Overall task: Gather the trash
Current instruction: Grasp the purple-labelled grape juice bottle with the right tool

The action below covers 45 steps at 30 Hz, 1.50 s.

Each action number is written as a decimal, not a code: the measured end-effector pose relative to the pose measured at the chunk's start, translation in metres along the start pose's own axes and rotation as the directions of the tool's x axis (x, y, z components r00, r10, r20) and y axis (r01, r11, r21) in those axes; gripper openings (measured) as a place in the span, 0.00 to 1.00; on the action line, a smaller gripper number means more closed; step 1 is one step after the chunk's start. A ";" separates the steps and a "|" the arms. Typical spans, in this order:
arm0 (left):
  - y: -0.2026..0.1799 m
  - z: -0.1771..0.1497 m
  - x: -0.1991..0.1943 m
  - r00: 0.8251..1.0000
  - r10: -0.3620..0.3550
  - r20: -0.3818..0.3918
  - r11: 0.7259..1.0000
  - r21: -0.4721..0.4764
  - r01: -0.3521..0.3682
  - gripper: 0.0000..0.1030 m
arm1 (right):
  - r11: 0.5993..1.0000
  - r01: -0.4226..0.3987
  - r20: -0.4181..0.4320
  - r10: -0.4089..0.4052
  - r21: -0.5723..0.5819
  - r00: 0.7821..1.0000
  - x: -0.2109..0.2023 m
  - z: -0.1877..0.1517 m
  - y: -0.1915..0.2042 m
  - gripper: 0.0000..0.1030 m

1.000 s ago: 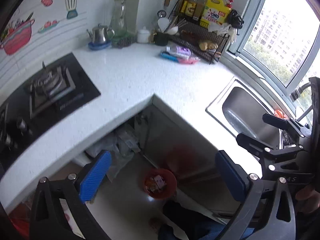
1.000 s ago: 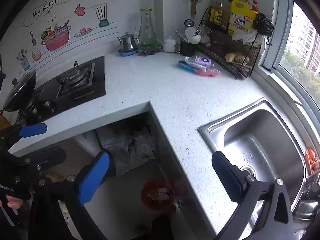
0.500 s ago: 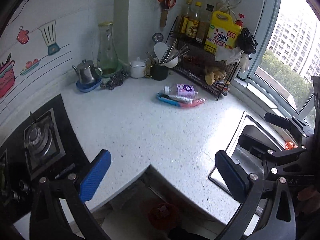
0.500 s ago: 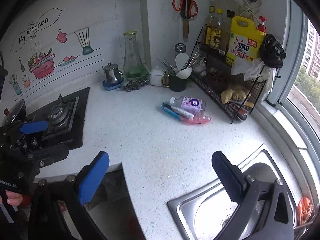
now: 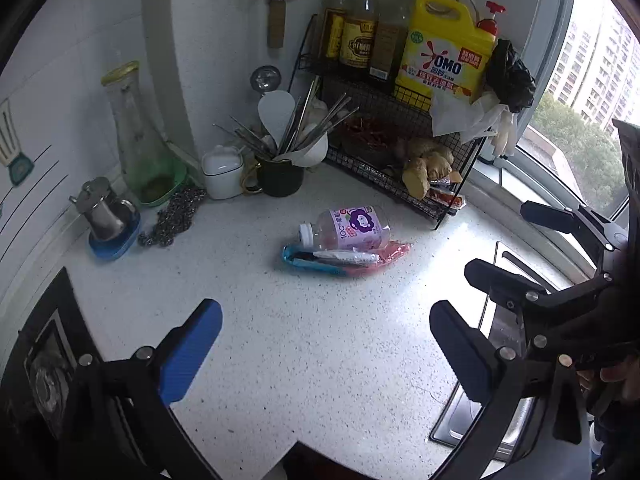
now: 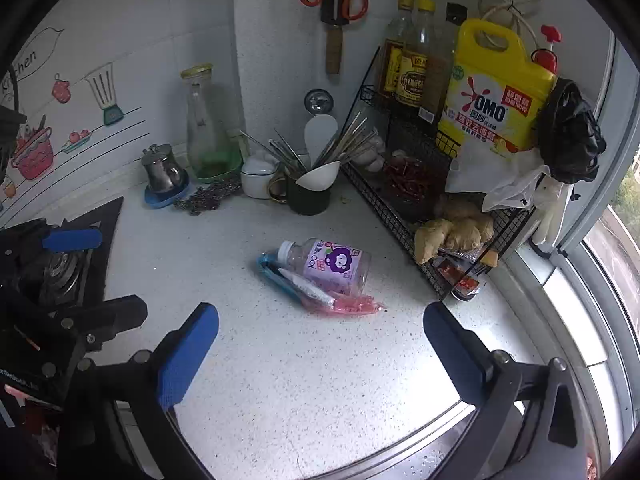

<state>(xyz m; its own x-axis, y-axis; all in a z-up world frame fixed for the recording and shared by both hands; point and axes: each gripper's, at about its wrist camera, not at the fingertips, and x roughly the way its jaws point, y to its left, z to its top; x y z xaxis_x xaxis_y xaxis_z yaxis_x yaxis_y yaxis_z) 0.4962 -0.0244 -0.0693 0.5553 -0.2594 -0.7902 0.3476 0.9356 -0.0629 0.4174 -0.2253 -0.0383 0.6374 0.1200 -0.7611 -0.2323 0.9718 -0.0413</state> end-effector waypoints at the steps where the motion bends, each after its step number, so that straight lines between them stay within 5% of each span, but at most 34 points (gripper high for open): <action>1: 0.002 0.005 0.009 1.000 0.000 -0.012 1.000 0.004 0.000 1.00 | 1.000 0.007 -0.012 -0.007 0.005 1.000 0.009 0.003 -0.004 0.99; 13: 0.023 0.032 0.109 0.989 -0.003 -0.147 0.998 -0.058 -0.005 1.00 | 0.991 -0.044 -0.159 0.024 -0.123 0.987 0.119 0.028 -0.029 0.99; 21: 0.045 0.031 0.167 0.973 -0.067 -0.220 0.985 -0.172 0.029 1.00 | 0.976 -0.087 -0.232 0.039 -0.200 0.972 0.183 0.030 -0.028 0.99; 33: 0.043 0.042 0.205 0.962 -0.058 -0.266 0.998 -0.051 0.046 1.00 | 0.916 -0.253 -0.368 0.129 -0.312 0.921 0.237 0.038 -0.026 0.99; 38: 0.045 0.033 0.212 0.954 -0.072 -0.290 0.995 -0.082 0.050 1.00 | 0.875 -0.307 -0.398 0.148 -0.374 0.905 0.253 0.036 -0.017 0.99; 41: 0.047 0.025 0.214 0.948 -0.086 -0.305 0.992 -0.119 0.052 1.00 | 0.847 -0.375 -0.445 0.191 -0.375 0.875 0.261 0.032 -0.011 0.93; 45: 0.051 0.017 0.211 0.947 -0.078 -0.312 0.987 -0.159 0.029 1.00 | 0.832 -0.408 -0.449 0.221 -0.377 0.866 0.265 0.030 -0.002 0.80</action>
<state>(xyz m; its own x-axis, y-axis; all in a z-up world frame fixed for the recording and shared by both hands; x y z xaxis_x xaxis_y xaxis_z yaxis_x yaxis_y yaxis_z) 0.6443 -0.0361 -0.2290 0.2628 -0.2442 -0.9334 0.2391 0.9537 -0.1822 0.6086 -0.1889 -0.2203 0.1705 0.2273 -0.9588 -0.7298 0.6829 0.0322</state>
